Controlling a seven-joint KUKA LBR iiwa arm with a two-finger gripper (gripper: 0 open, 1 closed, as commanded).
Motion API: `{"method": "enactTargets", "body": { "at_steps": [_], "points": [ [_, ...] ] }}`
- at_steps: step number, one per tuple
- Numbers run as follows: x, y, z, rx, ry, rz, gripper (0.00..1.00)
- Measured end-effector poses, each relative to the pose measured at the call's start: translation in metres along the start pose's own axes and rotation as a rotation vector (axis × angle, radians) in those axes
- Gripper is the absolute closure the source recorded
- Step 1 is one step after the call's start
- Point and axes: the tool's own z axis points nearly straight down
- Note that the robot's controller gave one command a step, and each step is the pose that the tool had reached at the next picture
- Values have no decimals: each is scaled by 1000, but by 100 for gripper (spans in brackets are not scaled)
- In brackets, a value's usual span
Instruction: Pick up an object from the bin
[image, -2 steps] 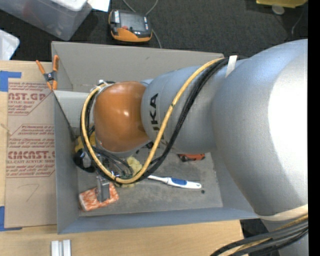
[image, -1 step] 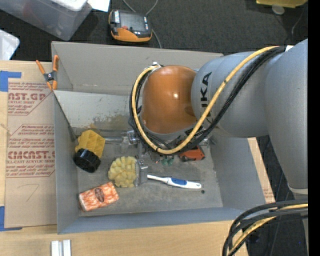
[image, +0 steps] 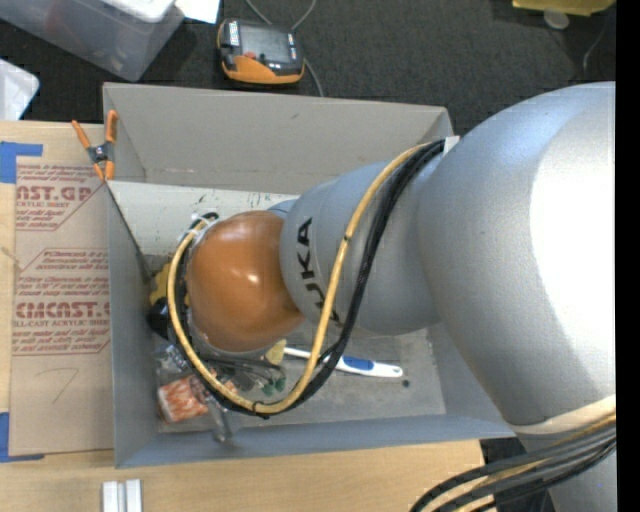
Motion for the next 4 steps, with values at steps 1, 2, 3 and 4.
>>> {"method": "enactTargets", "body": {
  "at_steps": [1,2,3,4],
  "points": [
    [-2,-141,36,7,-21,488,0],
    [-6,-37,37,-5,-7,-39,100],
    [-6,-37,37,-5,-7,-38,100],
    [-3,-36,-1,-8,1,-38,100]
  ]
}}
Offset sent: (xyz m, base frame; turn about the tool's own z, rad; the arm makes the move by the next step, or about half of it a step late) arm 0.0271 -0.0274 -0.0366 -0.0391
